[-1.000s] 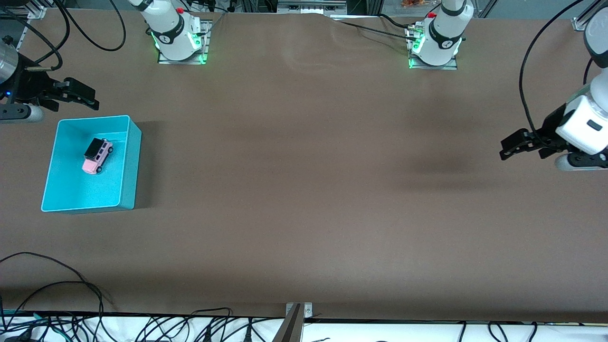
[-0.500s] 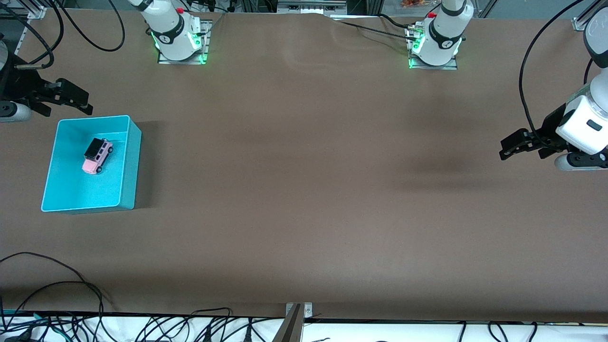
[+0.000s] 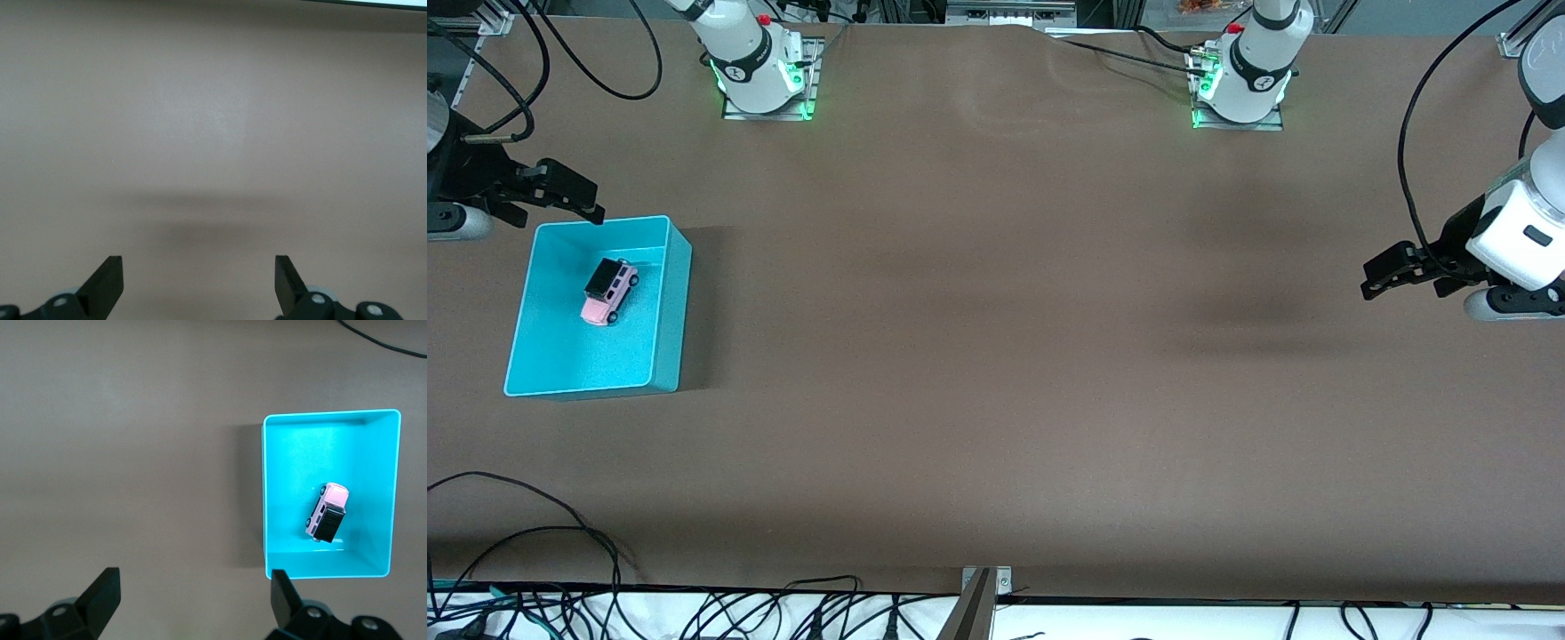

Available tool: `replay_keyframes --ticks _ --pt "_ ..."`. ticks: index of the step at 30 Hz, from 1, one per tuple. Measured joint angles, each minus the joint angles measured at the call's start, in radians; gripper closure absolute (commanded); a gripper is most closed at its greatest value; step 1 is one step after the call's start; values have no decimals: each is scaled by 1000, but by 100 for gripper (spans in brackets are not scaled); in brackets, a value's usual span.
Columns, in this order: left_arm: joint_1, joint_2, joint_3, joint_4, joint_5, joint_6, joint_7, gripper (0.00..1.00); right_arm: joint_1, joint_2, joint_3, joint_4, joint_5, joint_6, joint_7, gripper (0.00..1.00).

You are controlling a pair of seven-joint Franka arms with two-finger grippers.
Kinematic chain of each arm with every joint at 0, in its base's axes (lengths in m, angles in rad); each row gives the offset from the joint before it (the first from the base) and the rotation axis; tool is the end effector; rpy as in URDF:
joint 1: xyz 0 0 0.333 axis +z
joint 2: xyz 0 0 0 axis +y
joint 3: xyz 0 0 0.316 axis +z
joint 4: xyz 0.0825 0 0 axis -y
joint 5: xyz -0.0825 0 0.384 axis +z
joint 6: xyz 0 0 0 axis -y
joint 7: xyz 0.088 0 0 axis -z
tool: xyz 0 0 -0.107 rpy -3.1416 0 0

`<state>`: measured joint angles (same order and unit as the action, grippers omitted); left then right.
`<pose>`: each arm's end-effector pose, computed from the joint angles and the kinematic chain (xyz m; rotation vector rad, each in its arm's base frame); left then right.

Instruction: Wind and store pink jeep toy

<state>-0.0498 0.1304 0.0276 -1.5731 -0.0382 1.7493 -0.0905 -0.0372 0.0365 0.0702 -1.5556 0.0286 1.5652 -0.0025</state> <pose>0.6070 -0.0179 0.5638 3.1020 0.1147 0.0681 0.5643 0.0210 0.6109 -3.1101 -0.0548 0.0424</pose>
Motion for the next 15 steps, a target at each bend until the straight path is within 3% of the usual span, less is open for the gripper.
replay_keyframes --ticks 15 --pt "8 0 1 0 0 0 0 0 -2 0 -2 0 -1 0 0 0"
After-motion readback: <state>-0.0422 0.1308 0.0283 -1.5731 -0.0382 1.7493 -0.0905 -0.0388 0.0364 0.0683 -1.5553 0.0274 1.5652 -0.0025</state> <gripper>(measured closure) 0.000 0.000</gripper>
